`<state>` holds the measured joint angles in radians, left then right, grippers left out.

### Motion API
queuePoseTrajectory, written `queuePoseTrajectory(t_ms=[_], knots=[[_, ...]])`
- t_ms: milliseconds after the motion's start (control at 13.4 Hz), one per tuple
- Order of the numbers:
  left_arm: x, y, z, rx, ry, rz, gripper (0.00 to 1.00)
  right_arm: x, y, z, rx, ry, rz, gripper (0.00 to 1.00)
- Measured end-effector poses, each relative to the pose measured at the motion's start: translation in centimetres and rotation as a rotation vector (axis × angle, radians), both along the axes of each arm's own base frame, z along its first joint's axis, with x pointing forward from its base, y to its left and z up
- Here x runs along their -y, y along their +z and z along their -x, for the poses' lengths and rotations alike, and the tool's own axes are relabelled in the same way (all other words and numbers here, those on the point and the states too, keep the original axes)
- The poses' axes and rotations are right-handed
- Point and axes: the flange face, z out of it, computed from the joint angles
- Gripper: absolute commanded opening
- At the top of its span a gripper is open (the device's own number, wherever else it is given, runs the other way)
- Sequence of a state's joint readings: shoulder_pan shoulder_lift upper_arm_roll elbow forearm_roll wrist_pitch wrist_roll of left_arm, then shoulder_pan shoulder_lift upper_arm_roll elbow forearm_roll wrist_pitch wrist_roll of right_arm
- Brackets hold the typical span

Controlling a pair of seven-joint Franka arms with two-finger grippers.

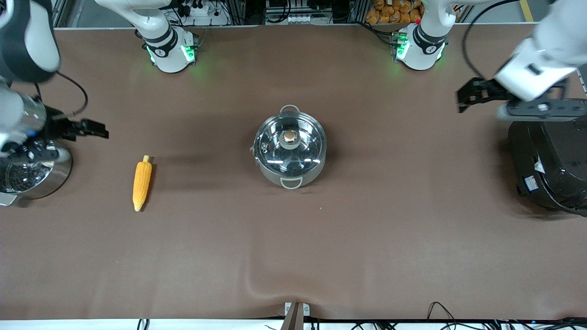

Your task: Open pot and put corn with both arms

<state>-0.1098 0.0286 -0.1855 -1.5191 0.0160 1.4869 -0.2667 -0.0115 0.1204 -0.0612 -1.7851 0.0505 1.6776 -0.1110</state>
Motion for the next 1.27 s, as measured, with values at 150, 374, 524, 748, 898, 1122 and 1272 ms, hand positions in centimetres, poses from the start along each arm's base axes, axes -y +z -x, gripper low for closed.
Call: queuePoseTrajectory(t_ms=[150, 374, 524, 748, 898, 1122, 1272], knots=[[5.9, -1.9, 0.5, -0.001, 0.075, 0.0, 1.0, 1.5, -4.4, -1.3, -0.032, -0.024, 0.003, 1.0], [14.4, -5.0, 1.3, 0.023, 0.221, 0.024, 1.0, 1.8, -8.9, -2.5, -0.053, -0.03, 0.008, 1.0], [19.5, -6.7, 2.3, 0.018, 0.296, 0.032, 1.0, 1.8, -11.9, -3.1, -0.062, -0.026, 0.018, 1.0], [25.3, -9.7, 3.0, 0.031, 0.398, 0.076, 1.0, 2.2, -17.1, -4.5, -0.025, 0.042, 0.036, 1.0], [28.9, -12.8, 3.4, 0.032, 0.458, 0.098, 1.0, 2.5, -20.5, -5.1, -0.013, 0.076, 0.035, 1.0], [33.2, -17.3, 4.3, 0.039, 0.508, 0.07, 1.0, 3.1, -24.5, -4.7, -0.055, 0.076, 0.032, 1.0], [35.5, -19.7, 4.9, 0.048, 0.531, 0.041, 1.0, 3.1, -25.6, -4.5, -0.072, 0.076, 0.03, 1.0]])
